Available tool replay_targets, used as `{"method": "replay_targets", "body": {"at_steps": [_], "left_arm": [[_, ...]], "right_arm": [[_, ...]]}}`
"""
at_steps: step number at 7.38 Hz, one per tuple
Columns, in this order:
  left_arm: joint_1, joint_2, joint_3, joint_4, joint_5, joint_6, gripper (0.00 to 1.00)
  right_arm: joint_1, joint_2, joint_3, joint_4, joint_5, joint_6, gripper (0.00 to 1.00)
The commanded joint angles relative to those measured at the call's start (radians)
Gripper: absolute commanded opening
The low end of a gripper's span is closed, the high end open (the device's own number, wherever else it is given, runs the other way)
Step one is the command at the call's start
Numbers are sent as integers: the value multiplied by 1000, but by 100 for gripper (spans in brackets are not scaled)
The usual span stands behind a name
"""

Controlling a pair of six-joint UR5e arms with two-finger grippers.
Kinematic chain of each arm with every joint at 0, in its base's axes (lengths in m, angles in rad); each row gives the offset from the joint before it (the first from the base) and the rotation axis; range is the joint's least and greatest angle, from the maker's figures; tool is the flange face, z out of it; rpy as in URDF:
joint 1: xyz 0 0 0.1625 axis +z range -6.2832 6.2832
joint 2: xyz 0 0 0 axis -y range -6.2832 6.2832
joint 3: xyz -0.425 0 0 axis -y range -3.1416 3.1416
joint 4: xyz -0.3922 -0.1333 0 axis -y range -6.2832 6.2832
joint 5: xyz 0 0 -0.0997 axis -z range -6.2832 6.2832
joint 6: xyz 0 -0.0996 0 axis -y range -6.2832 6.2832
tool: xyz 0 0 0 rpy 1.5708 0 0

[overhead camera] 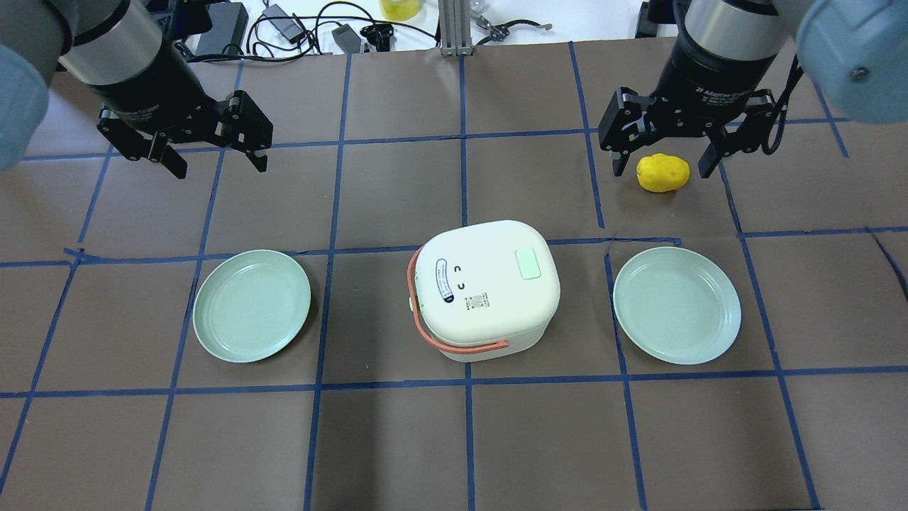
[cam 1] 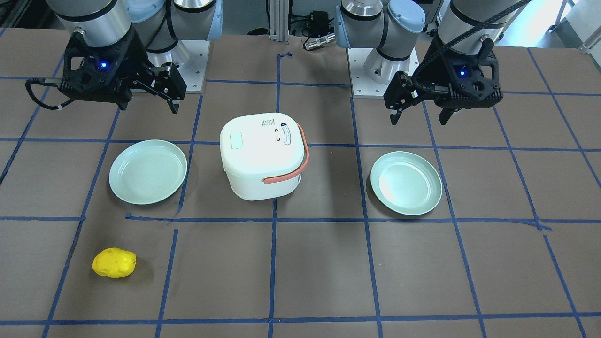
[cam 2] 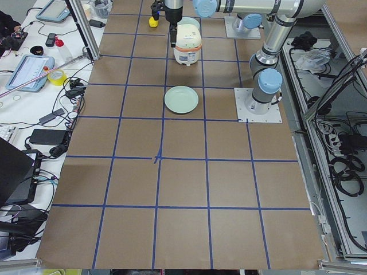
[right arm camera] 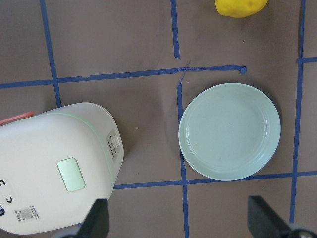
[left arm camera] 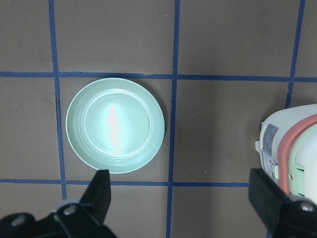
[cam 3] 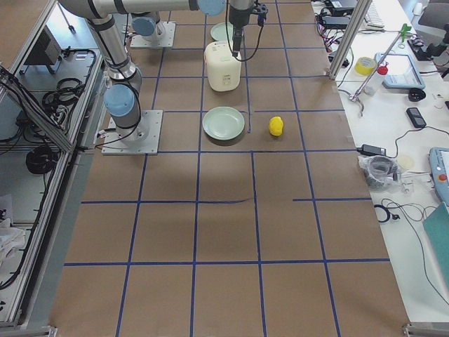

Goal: Press rice cooker button

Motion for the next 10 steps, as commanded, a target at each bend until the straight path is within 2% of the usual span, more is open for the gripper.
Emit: {"method": "replay_targets", "body": {"at_steps": [1, 10], "left_arm": [[0, 0, 0, 0, 0, 1, 100], [0, 0, 0, 0, 0, 1, 100]], "right_arm": [[0, 0, 0, -1, 1, 0, 100], [3, -12, -2, 2, 3, 0, 100]]}}
